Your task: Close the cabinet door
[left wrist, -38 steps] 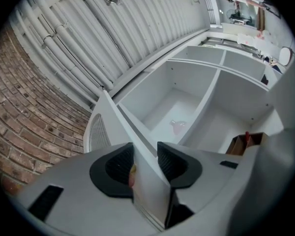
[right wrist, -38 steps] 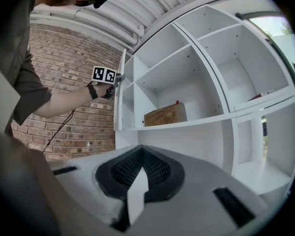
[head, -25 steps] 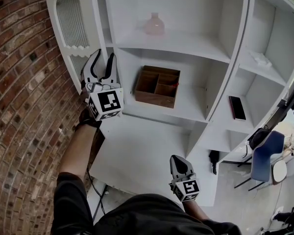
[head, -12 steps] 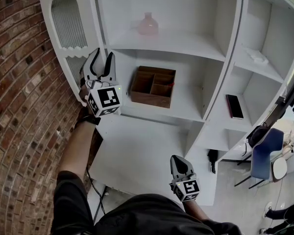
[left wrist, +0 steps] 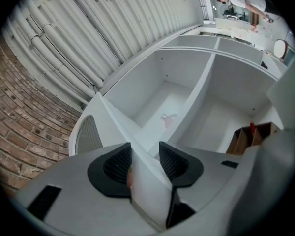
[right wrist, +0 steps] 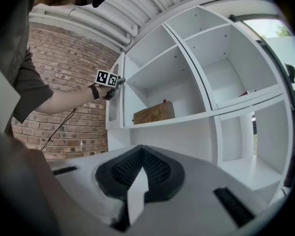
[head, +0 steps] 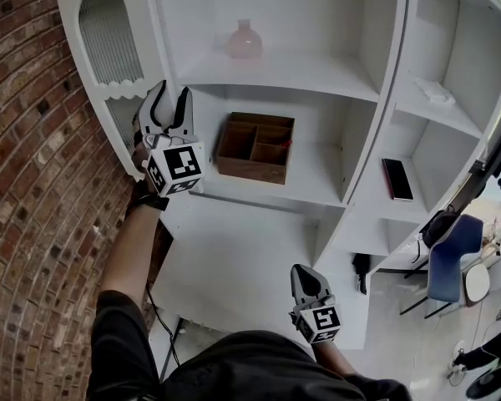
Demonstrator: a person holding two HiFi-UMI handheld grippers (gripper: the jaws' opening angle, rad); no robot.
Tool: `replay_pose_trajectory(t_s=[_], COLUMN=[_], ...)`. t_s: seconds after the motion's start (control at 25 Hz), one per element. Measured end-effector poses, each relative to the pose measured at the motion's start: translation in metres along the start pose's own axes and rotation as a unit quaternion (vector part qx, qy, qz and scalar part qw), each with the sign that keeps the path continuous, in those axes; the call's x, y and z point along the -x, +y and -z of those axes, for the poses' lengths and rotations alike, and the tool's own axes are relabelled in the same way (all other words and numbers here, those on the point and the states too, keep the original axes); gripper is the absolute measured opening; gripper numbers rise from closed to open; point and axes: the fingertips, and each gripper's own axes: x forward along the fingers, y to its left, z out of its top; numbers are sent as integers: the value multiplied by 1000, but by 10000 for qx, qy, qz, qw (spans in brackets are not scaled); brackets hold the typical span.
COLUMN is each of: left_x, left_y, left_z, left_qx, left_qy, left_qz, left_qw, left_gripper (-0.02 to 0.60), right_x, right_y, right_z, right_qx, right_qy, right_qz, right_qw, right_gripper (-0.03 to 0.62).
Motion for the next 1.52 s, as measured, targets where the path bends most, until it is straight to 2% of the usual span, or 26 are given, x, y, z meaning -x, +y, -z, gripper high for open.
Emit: replay_pose_trajectory(t_s=[0.72,1.52], left_x=[-12,-11], left_y=[-9,-11], left_z=[3,3], left_qx=[21,181], left_qy=[-9,-147], left_qz=[28,178], left_qw=[10000,9996], left_gripper=[161,144], right_x=[5,2], right_y=[-16,-18], right_z=[4,3], right_qx=[-50,-44], right_qy=[31,44], right_qz=[149,131], right_qw=[9999,9999], right_gripper=[-3,-3])
